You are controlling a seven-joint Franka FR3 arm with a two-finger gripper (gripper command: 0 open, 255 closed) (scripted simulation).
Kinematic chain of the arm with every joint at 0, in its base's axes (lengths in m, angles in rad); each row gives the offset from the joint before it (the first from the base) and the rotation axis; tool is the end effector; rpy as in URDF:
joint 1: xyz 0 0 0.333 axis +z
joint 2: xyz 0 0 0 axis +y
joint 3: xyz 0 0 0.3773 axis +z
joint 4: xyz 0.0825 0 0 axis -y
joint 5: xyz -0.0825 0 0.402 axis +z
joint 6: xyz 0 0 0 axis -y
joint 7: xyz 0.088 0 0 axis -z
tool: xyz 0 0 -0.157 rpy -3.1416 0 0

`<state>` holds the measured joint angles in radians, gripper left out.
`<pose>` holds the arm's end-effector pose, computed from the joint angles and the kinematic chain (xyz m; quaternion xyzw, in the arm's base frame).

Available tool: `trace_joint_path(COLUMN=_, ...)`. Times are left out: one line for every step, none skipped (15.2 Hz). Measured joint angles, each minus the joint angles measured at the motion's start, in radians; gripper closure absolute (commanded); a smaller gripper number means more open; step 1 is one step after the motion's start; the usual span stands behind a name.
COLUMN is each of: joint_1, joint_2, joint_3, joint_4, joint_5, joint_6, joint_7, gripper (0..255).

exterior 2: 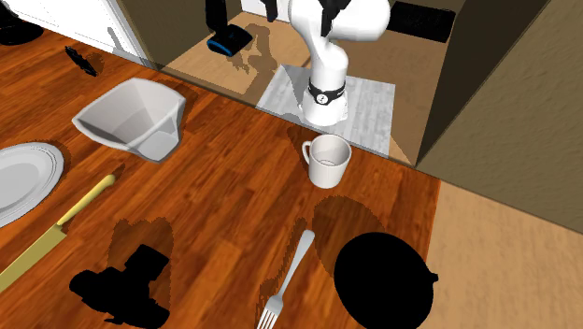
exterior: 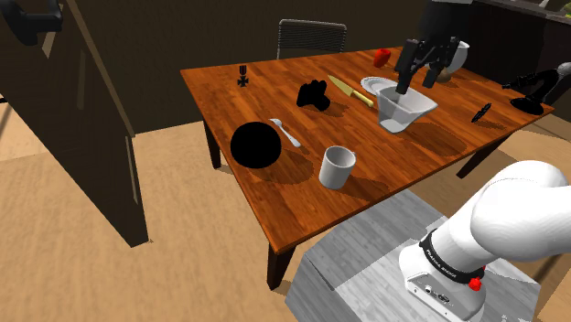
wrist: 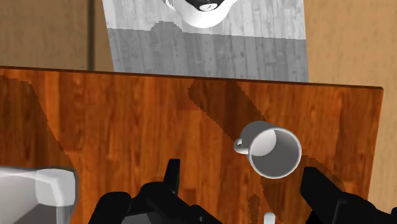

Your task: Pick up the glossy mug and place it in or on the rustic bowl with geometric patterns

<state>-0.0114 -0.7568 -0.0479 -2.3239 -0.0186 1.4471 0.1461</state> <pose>0.2705 -0.0238 0.5812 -0.9936 0.0954 0.0605 0.0041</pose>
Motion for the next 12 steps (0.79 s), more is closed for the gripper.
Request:
trace_joint_path(joint_1=0.0, joint_2=0.0, joint_3=0.0, joint_4=0.0, joint_5=0.0, joint_6=0.0, joint_7=0.0, gripper=0)
trace_joint_path(joint_1=0.003, joint_2=0.001, joint_3=0.005, joint_4=-0.012, joint_5=0.003, joint_6=0.015, joint_7=0.004, gripper=0)
trace_joint_path(joint_1=0.009, joint_2=-0.001, joint_3=0.018, joint_4=-0.033, joint_5=0.01, joint_6=0.036, joint_7=0.013, gripper=0)
trace_joint_path(joint_1=0.015, joint_2=0.002, joint_3=0.027, joint_4=-0.056, joint_5=0.015, joint_6=0.064, joint_7=0.019, gripper=0)
trace_joint_path(joint_1=0.021, joint_2=0.008, joint_3=0.04, joint_4=-0.077, joint_5=0.022, joint_6=0.095, joint_7=0.027, gripper=0)
trace_joint_path(joint_1=0.027, joint_2=0.003, joint_3=0.05, joint_4=-0.112, joint_5=0.027, joint_6=0.129, joint_7=0.034, gripper=0)
trace_joint_path(joint_1=0.036, joint_2=0.011, joint_3=0.065, joint_4=-0.129, joint_5=0.035, joint_6=0.158, joint_7=0.045, gripper=0)
trace_joint_path(joint_1=0.043, joint_2=0.032, joint_3=0.079, joint_4=-0.139, joint_5=0.042, joint_6=0.192, joint_7=0.054, gripper=0)
trace_joint_path(joint_1=0.051, joint_2=0.033, joint_3=0.093, joint_4=-0.167, joint_5=0.05, joint_6=0.225, joint_7=0.063, gripper=0)
trace_joint_path(joint_1=0.059, joint_2=0.041, joint_3=0.107, joint_4=-0.191, joint_5=0.056, joint_6=0.26, joint_7=0.073, gripper=0)
trace_joint_path(joint_1=0.064, joint_2=0.056, joint_3=0.116, joint_4=-0.204, joint_5=0.059, joint_6=0.292, joint_7=0.076, gripper=0)
trace_joint_path(joint_1=0.071, joint_2=0.07, joint_3=0.128, joint_4=-0.218, joint_5=0.063, joint_6=0.324, joint_7=0.083, gripper=0)
